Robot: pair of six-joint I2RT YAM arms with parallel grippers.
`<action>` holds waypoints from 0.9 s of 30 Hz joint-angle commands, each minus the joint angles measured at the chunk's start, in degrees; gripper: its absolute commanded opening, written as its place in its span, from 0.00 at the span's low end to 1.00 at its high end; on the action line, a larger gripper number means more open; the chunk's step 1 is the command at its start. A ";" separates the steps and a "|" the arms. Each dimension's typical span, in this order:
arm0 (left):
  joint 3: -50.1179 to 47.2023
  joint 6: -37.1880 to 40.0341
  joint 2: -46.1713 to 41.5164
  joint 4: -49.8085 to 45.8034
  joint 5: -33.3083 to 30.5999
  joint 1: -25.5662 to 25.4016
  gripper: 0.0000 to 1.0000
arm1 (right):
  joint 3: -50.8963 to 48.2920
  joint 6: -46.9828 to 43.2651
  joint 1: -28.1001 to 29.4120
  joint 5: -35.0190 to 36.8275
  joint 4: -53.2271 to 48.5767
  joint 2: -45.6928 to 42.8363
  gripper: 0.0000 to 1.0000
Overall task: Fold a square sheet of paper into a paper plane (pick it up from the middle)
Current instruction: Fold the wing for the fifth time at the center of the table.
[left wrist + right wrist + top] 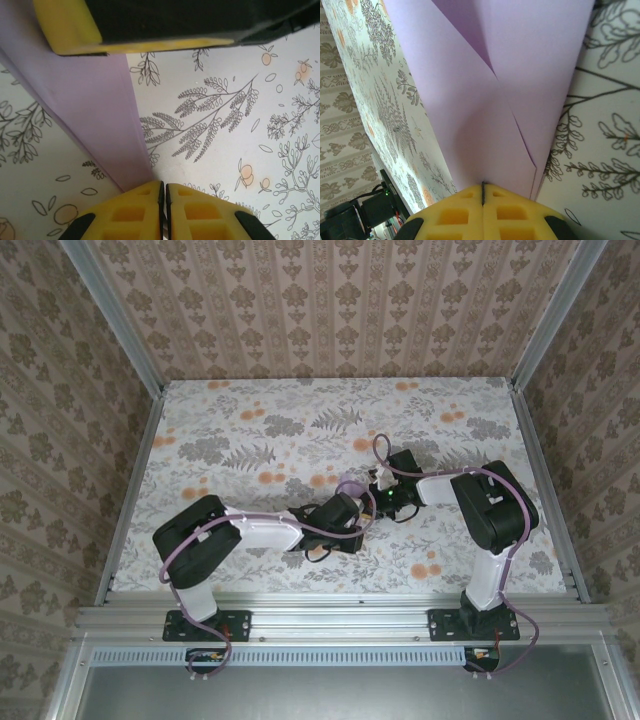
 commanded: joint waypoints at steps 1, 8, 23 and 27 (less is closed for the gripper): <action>-2.05 0.90 -0.63 -8.17 5.12 -2.71 0.12 | -1.55 -0.78 -0.57 10.54 -6.96 3.13 0.01; -1.71 0.93 -2.54 -8.26 6.96 -2.98 0.12 | -1.71 -1.05 -0.53 10.34 -7.08 3.02 0.01; 0.78 1.23 -7.55 -1.16 4.93 6.18 0.13 | -2.09 -0.45 -0.28 7.98 -5.33 2.35 0.01; 0.98 0.85 -6.06 1.82 5.03 8.87 0.13 | -2.08 -0.39 -0.24 7.69 -5.14 2.21 0.01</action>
